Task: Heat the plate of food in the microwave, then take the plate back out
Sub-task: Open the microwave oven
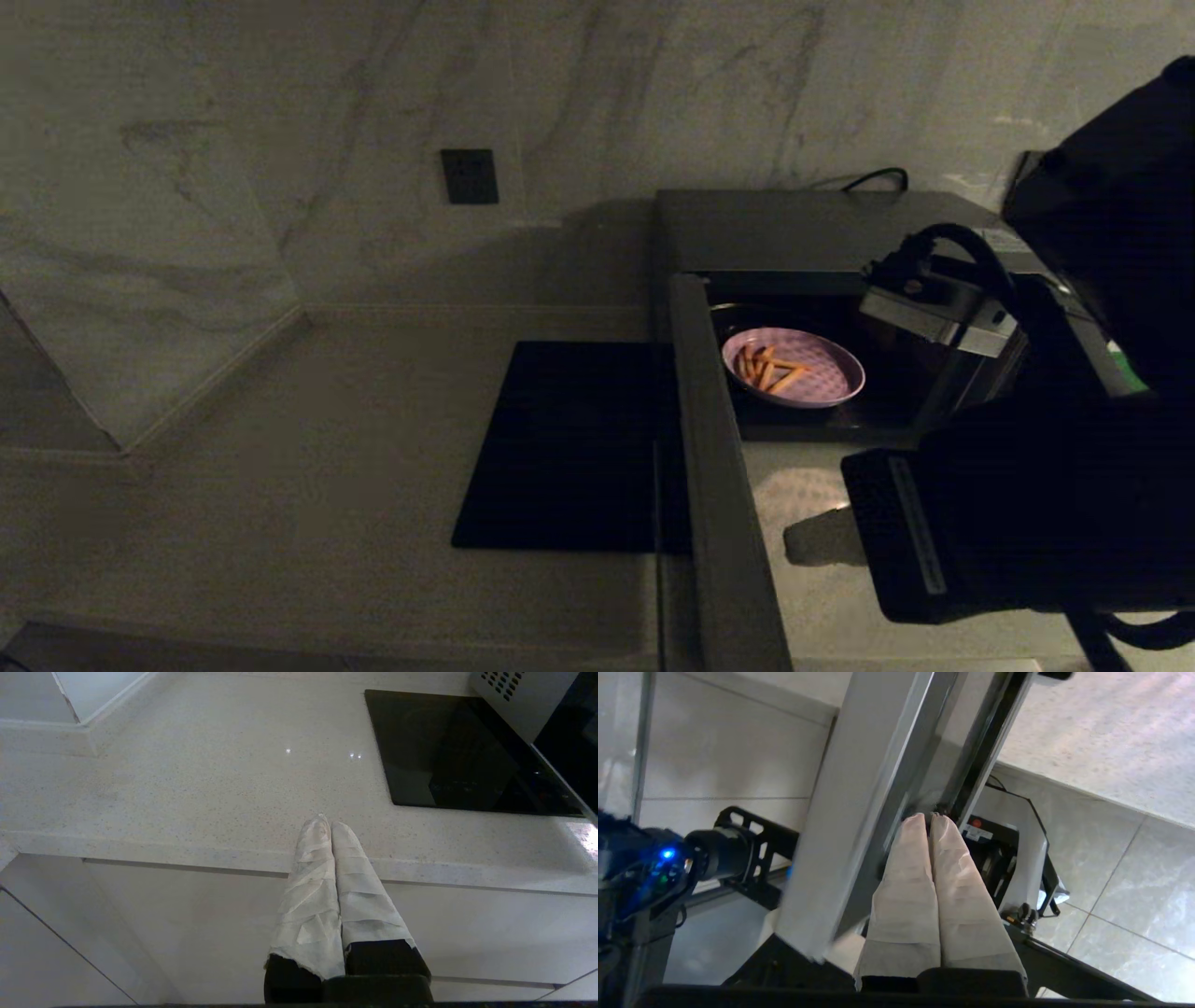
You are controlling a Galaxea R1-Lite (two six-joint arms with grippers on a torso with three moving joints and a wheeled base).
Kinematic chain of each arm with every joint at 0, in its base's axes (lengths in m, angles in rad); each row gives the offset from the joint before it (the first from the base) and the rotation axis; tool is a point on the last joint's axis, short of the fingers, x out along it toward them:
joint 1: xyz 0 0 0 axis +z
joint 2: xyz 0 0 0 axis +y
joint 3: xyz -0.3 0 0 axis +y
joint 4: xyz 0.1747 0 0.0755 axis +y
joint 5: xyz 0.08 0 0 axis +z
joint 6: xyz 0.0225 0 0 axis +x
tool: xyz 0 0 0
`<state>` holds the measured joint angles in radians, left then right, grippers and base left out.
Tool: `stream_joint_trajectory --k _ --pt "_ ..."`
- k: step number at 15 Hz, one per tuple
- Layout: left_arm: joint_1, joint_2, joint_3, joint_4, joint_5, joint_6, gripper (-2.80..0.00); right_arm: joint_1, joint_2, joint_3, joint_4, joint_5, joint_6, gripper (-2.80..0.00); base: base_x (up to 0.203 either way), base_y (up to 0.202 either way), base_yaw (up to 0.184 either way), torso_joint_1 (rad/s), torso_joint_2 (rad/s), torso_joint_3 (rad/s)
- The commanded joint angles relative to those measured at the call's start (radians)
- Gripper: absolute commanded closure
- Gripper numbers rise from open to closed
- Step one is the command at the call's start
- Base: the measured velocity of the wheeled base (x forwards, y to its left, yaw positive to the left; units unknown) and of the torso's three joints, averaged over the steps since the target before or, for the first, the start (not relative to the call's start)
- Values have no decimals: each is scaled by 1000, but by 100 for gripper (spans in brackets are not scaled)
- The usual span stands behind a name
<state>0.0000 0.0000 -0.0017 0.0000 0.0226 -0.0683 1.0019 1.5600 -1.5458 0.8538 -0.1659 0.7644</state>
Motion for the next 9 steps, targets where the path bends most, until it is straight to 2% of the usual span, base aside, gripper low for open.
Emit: stream_joint_trajectory --k 1,7,8,9 --pt "0 0 0 0 0 -1 0 12 18 -17 5 0 5 0 0 0 0 0 0 0" --pt "0 0 0 0 0 -1 0 28 35 -39 5 -3 6 0 0 0 0 0 0 0" --pt "0 0 0 0 0 -1 0 24 30 -40 5 -16 12 0 0 0 0 0 0 0" --pt "0 0 0 0 0 -1 0 17 25 -39 5 -66 26 0 0 0 0 0 0 0"
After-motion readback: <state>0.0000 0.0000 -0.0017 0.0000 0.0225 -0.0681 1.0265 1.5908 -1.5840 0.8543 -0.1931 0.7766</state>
